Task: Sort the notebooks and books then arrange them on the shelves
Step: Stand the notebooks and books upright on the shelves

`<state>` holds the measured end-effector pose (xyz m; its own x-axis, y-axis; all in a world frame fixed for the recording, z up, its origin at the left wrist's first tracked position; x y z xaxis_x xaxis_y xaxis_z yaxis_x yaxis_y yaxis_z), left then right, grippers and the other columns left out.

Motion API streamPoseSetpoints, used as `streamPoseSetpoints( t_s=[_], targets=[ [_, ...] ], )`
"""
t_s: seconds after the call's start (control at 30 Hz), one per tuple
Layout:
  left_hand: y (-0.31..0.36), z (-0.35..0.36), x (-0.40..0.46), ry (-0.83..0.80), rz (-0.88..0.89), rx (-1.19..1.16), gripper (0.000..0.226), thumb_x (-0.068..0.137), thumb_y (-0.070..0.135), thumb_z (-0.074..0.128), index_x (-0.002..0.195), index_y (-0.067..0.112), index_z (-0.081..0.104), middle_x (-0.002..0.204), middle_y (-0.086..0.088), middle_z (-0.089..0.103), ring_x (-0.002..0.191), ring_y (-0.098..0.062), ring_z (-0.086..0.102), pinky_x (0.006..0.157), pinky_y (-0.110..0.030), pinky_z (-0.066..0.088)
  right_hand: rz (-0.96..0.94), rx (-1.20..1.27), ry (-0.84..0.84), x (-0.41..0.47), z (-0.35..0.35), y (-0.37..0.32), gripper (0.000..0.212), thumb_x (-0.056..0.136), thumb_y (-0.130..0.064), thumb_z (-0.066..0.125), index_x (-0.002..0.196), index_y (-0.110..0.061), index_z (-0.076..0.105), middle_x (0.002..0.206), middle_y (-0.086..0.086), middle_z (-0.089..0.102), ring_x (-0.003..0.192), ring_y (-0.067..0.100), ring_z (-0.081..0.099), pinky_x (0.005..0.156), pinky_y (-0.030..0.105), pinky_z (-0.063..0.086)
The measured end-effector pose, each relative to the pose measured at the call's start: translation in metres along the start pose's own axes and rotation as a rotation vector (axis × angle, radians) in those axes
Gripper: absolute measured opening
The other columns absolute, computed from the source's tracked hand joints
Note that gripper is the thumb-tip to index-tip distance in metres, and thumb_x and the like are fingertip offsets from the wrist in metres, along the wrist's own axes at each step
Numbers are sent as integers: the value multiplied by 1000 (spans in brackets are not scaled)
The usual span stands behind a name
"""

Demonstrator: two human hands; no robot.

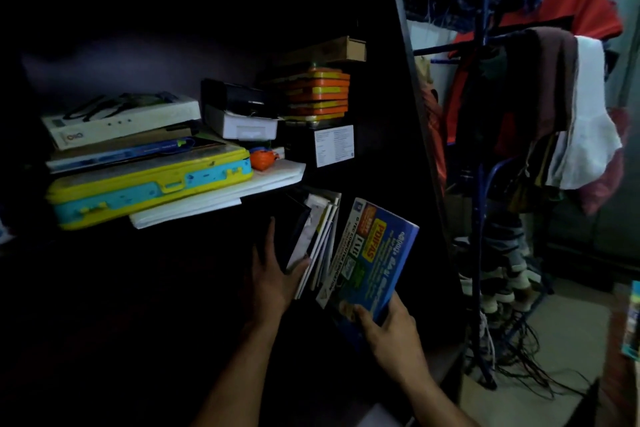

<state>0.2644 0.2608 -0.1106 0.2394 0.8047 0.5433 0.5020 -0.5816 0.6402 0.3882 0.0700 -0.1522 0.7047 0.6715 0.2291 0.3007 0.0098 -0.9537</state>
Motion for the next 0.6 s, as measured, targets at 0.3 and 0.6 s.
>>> streamPoseSetpoints(
  t_s=[0.3, 0.6],
  targets=[
    [1, -7, -11, 92, 189, 161, 84, 83, 61, 63, 153, 37, 24, 146, -20, 46, 123, -45, 55, 85, -53, 54, -57, -31, -46, -8, 1, -7, 32, 95, -23, 68, 122, -31, 52, 101, -26, 62, 95, -9, 62, 74, 8, 51],
    [-4, -33, -10, 271, 154, 107, 110, 70, 25, 88, 153, 39, 17, 145, -31, 46, 114, -53, 60, 76, -55, 57, -241, -189, -199, -16, 12, -16, 54, 96, -32, 65, 145, -41, 42, 122, -19, 68, 111, -5, 64, 95, 27, 56]
  ],
)
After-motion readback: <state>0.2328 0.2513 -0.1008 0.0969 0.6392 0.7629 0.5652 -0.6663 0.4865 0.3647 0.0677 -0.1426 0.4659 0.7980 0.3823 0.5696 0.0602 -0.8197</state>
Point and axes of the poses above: each hand's wrist, its own x-axis towards the middle knuckle, its own z-axis out of the palm, y = z × x, the point moved 3 cm from there along x, towards the middle knuckle
